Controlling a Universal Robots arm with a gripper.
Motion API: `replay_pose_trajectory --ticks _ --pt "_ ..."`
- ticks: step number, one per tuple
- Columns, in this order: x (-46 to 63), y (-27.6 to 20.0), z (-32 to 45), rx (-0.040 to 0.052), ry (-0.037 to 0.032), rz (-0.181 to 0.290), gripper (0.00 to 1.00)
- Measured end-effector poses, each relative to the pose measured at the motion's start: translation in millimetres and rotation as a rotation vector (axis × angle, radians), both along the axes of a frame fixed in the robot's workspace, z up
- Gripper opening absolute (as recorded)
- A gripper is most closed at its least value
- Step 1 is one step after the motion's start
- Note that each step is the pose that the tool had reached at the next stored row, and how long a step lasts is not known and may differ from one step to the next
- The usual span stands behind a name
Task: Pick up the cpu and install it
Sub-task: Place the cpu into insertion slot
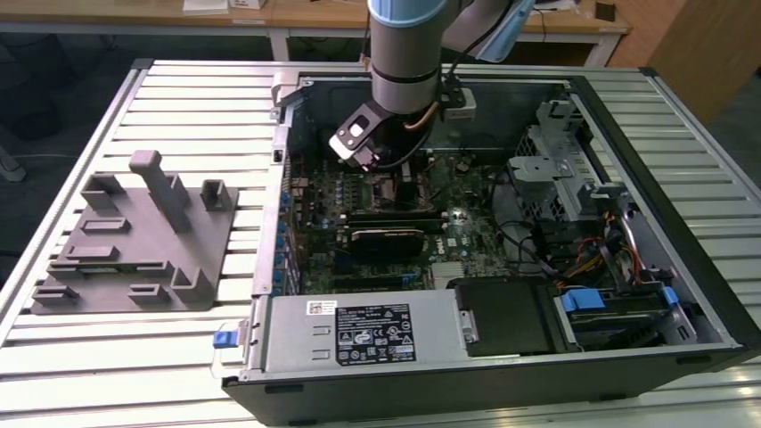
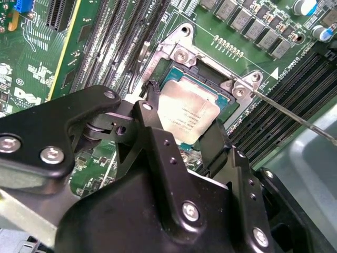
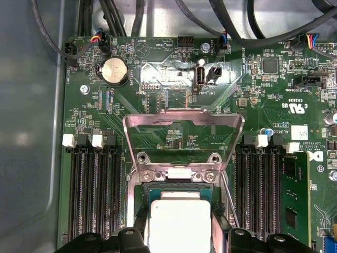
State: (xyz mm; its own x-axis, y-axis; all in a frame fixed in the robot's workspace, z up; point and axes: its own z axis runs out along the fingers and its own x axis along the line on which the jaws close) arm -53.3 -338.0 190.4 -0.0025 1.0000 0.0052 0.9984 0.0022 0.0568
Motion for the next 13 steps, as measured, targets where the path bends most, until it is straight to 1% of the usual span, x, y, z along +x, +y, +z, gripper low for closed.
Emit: replay_pose_trajectory --ticks 7,13 --pt "0.0 1.6 -0.6 0.0002 -0.0001 0.0 0.55" --pt "0.0 1.7 -0.7 0.0004 -0.0002 0.0 0.55"
